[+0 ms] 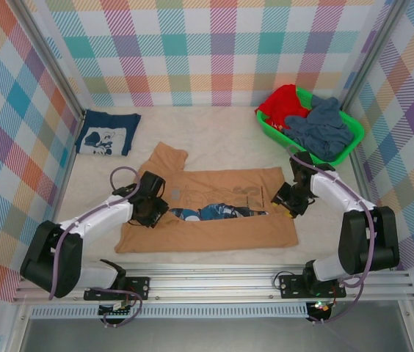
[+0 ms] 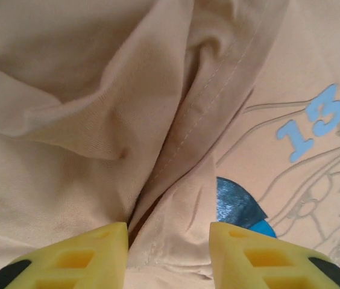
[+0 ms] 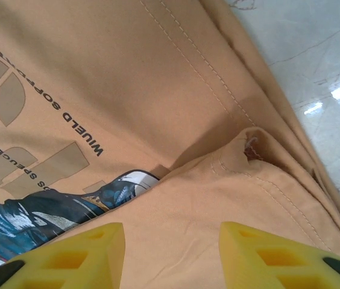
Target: Fold and stack the t-shirts
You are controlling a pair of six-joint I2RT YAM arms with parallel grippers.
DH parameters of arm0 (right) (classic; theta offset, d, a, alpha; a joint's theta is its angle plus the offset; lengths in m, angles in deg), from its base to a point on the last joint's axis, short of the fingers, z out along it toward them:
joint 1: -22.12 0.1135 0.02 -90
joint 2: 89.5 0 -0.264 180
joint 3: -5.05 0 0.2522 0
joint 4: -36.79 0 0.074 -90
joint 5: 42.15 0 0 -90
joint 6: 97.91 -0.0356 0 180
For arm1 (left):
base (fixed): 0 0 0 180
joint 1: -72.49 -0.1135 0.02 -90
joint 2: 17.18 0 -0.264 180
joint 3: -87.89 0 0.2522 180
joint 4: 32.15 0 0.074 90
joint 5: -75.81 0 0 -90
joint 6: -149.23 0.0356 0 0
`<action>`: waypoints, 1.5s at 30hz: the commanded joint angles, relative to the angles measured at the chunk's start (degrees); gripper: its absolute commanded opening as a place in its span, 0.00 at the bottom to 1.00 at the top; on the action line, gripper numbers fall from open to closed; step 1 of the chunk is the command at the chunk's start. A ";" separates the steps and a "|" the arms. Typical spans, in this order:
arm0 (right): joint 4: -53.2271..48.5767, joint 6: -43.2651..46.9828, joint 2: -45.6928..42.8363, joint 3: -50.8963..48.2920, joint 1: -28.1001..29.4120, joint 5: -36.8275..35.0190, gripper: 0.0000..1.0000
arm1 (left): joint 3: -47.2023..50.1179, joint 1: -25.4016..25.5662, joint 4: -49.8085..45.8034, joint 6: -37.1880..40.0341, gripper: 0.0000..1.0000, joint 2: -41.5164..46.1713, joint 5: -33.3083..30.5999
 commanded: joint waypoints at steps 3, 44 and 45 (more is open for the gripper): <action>0.37 1.02 0.38 -0.46 0.19 1.11 0.44 | -2.14 0.77 -2.44 2.39 0.32 -1.79 -0.22; 0.57 1.45 2.09 0.64 0.19 1.08 0.45 | -28.92 3.23 -10.43 15.85 0.58 -19.33 -5.30; 0.61 1.61 1.85 0.77 0.19 0.79 0.45 | -29.08 3.17 -11.00 16.02 0.58 -17.99 -6.03</action>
